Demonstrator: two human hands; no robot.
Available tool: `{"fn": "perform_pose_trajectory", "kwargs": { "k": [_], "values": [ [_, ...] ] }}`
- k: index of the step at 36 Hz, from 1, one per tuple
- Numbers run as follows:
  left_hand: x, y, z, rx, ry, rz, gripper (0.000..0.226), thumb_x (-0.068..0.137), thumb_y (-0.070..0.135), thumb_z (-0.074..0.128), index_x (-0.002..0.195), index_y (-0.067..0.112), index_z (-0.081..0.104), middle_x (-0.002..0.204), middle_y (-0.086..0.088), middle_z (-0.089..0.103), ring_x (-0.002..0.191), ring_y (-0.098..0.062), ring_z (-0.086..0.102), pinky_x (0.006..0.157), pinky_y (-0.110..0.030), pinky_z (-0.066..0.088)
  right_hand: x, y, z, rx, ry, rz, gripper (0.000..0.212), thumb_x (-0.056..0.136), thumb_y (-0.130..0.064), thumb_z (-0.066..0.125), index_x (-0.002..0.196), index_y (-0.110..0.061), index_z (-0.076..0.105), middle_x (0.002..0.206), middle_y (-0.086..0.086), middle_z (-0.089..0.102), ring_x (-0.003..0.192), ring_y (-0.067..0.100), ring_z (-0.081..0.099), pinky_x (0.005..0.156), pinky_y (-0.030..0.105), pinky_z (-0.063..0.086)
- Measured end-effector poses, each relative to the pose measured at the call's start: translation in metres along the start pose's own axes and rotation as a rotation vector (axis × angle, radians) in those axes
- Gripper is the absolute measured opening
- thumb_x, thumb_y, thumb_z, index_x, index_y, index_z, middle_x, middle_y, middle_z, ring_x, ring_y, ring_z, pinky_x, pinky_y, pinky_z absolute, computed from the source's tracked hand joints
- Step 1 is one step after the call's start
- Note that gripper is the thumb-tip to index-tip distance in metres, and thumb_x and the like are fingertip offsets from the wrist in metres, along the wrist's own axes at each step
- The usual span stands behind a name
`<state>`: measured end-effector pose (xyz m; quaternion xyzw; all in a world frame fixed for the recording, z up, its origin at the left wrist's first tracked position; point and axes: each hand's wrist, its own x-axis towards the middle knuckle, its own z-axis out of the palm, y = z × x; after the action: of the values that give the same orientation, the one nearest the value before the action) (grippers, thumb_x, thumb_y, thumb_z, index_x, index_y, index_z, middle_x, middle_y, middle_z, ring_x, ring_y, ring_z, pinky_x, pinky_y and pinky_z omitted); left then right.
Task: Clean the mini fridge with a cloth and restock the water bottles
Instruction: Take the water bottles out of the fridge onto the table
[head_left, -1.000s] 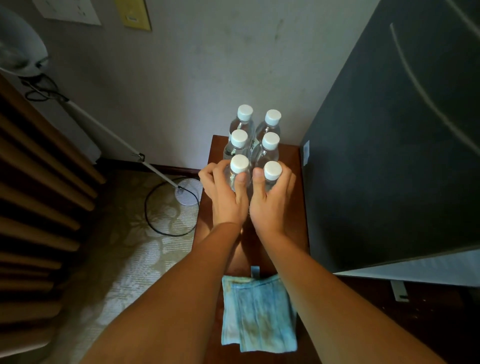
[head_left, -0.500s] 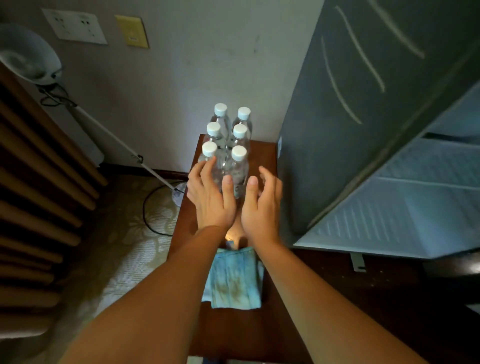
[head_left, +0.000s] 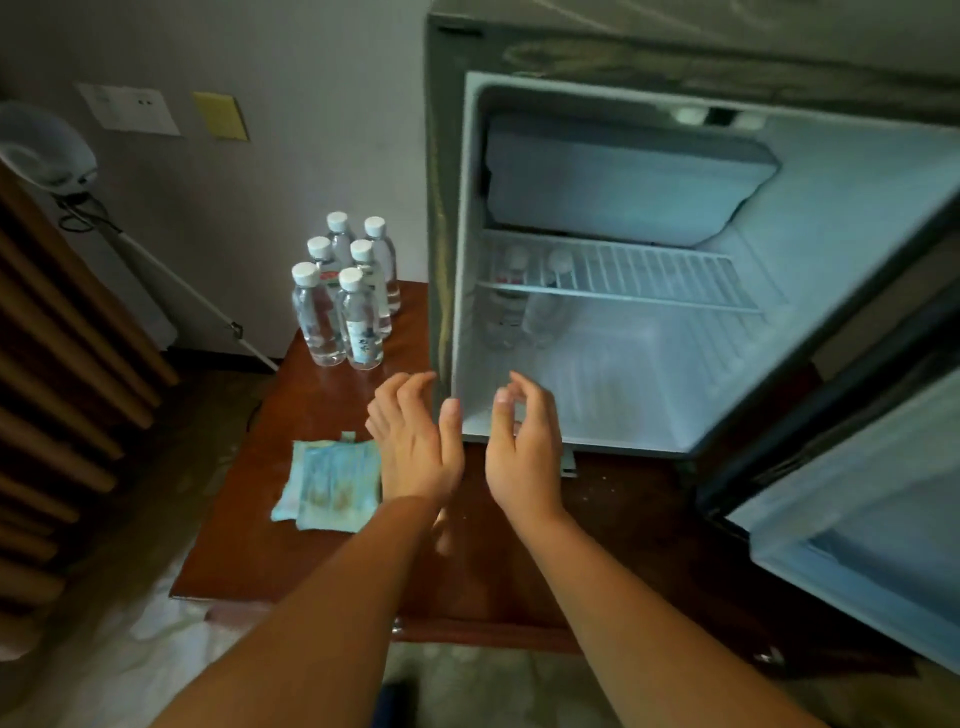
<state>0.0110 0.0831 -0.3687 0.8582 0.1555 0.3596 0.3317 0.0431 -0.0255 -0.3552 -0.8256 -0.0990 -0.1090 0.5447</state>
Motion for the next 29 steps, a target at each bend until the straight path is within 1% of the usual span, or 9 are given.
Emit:
{"fn": "perform_pose_trajectory", "kwargs": {
  "k": [4, 5, 10, 16, 19, 22, 25, 27, 29],
  "values": [
    [-0.007, 0.023, 0.023, -0.034, -0.121, 0.074, 0.046, 0.101, 0.045, 0.037, 0.125, 0.009, 0.052, 0.125, -0.008, 0.047, 0.114, -0.025, 0.045, 0.100, -0.026, 0.023, 0.015, 0.015, -0.023, -0.017, 0.020, 0.071, 0.043, 0.105, -0.040, 0.044, 0.141, -0.017, 0.048, 0.137, 0.000, 0.050, 0.125, 0.012, 0.050, 0.098, 0.024, 0.046],
    [-0.006, 0.027, 0.030, -0.050, -0.147, 0.083, 0.046, 0.101, 0.045, 0.037, 0.125, 0.009, 0.053, 0.125, -0.007, 0.048, 0.115, -0.024, 0.046, 0.100, -0.027, 0.026, 0.019, 0.021, -0.025, -0.024, 0.019, 0.089, 0.045, 0.105, -0.041, 0.043, 0.143, -0.019, 0.045, 0.140, 0.000, 0.048, 0.127, 0.012, 0.048, 0.098, 0.026, 0.044],
    [0.001, 0.029, 0.077, -0.141, -0.190, 0.025, 0.052, 0.101, 0.045, 0.039, 0.131, 0.004, 0.051, 0.127, -0.009, 0.051, 0.122, -0.024, 0.048, 0.106, -0.043, 0.040, 0.046, 0.055, -0.023, -0.050, 0.020, 0.123, 0.050, 0.105, -0.042, 0.044, 0.149, -0.020, 0.038, 0.147, 0.002, 0.043, 0.135, 0.014, 0.042, 0.098, 0.020, 0.034],
    [0.032, 0.006, 0.131, -0.147, -0.190, -0.084, 0.056, 0.105, 0.043, 0.042, 0.149, 0.009, 0.039, 0.150, -0.012, 0.043, 0.141, -0.028, 0.038, 0.116, -0.043, 0.031, 0.092, 0.086, -0.004, 0.009, 0.057, 0.098, 0.052, 0.105, -0.041, 0.044, 0.151, -0.018, 0.034, 0.149, 0.004, 0.041, 0.138, 0.018, 0.040, 0.100, 0.023, 0.034],
    [0.053, -0.005, 0.154, -0.151, -0.185, -0.059, 0.060, 0.106, 0.041, 0.042, 0.155, 0.009, 0.033, 0.158, -0.013, 0.034, 0.148, -0.027, 0.030, 0.121, -0.045, 0.027, 0.118, 0.099, 0.009, 0.040, 0.055, 0.091, 0.055, 0.104, -0.044, 0.045, 0.153, -0.021, 0.031, 0.150, 0.003, 0.039, 0.138, 0.017, 0.041, 0.098, 0.022, 0.034],
    [0.072, -0.012, 0.176, -0.201, -0.153, -0.077, 0.069, 0.103, 0.044, 0.041, 0.158, 0.008, 0.022, 0.163, -0.014, 0.024, 0.151, -0.024, 0.022, 0.124, -0.037, 0.018, 0.146, 0.111, 0.022, 0.073, 0.081, 0.081, 0.060, 0.102, -0.047, 0.048, 0.154, -0.022, 0.030, 0.152, 0.003, 0.039, 0.138, 0.016, 0.041, 0.093, 0.015, 0.032],
    [0.087, -0.015, 0.198, -0.322, -0.108, -0.176, 0.073, 0.102, 0.052, 0.041, 0.161, 0.021, 0.010, 0.167, -0.002, 0.016, 0.153, -0.016, 0.016, 0.119, -0.027, 0.012, 0.171, 0.120, 0.036, 0.134, 0.091, 0.041, 0.065, 0.101, -0.052, 0.050, 0.155, -0.026, 0.027, 0.157, -0.001, 0.036, 0.141, 0.014, 0.038, 0.093, 0.008, 0.029],
    [0.096, -0.017, 0.209, -0.409, -0.068, -0.220, 0.077, 0.098, 0.056, 0.040, 0.161, 0.028, 0.007, 0.167, 0.003, 0.016, 0.153, -0.013, 0.016, 0.121, -0.029, 0.014, 0.183, 0.124, 0.043, 0.196, 0.094, 0.000, 0.067, 0.100, -0.054, 0.051, 0.156, -0.027, 0.027, 0.157, -0.004, 0.038, 0.142, 0.012, 0.039, 0.104, 0.014, 0.034],
    [0.103, -0.018, 0.216, -0.459, -0.045, -0.233, 0.080, 0.094, 0.061, 0.038, 0.161, 0.030, 0.006, 0.167, 0.005, 0.018, 0.152, -0.012, 0.019, 0.122, -0.033, 0.018, 0.191, 0.127, 0.050, 0.251, 0.098, -0.035, 0.071, 0.097, -0.056, 0.053, 0.156, -0.026, 0.028, 0.154, -0.004, 0.043, 0.140, 0.012, 0.043, 0.113, 0.030, 0.040]
  ]
}}
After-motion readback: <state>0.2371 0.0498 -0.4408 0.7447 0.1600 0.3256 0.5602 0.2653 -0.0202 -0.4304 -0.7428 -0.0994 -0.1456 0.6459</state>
